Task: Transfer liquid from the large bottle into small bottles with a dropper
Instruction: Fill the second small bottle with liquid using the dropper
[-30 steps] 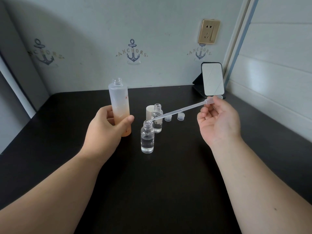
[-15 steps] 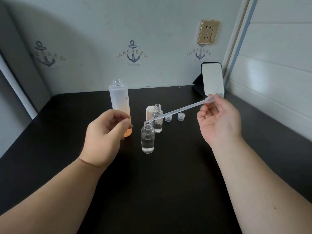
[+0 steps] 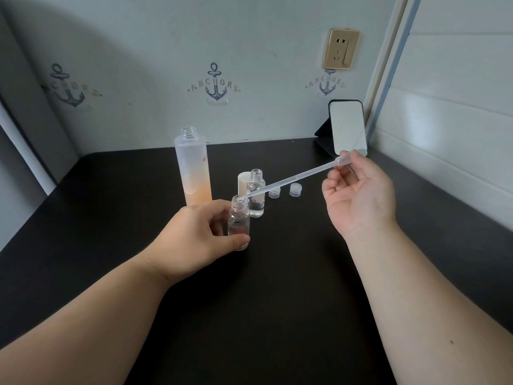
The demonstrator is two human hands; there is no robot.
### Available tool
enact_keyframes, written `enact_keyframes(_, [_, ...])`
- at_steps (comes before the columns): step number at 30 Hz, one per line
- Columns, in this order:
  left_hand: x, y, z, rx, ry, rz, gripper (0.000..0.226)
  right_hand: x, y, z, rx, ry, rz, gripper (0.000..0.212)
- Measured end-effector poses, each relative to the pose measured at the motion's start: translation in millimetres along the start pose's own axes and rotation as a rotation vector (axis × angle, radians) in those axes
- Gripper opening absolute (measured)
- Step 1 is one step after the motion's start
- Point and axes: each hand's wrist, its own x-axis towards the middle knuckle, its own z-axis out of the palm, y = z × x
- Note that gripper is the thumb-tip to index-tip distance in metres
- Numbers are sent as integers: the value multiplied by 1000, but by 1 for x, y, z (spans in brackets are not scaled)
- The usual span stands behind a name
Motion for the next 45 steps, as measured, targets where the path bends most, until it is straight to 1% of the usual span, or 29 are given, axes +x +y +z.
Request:
enact_keyframes(4, [-1, 0, 0, -43, 18, 2, 35, 0, 0, 0, 6, 5, -13, 11])
enact_keyframes(13, [0, 0, 0, -79, 12, 6, 38, 0, 0, 0, 15, 6, -2, 12])
enact_keyframes(17, [0, -2, 1, -96, 14, 2, 37, 1, 0, -1, 4, -20, -5, 22])
enact_keyframes(19, [0, -1, 0, -104, 12, 3, 38, 1, 0, -1, 10, -21, -3, 24])
enact_keyframes(23, [1, -2, 0, -98, 10, 7, 36, 2, 1, 0, 12, -14, 1, 21])
enact_keyframes(26, [1, -4, 0, -99, 2, 2, 34, 2, 2, -1, 9, -6, 2, 23])
enact_keyframes(29, [1, -5, 0, -104, -1, 0, 34, 3, 1, -1, 10, 4, 1, 18])
enact_keyframes(33, [1, -6, 0, -87, -7, -4, 34, 4, 2, -2, 0, 4, 0, 18])
enact_keyframes(38, [2, -6, 0, -96, -16, 5, 32, 5, 1, -3, 7, 10, -1, 7])
enact_keyframes(45, [1, -7, 0, -102, -14, 2, 33, 6, 1, -4, -8, 25, -5, 6])
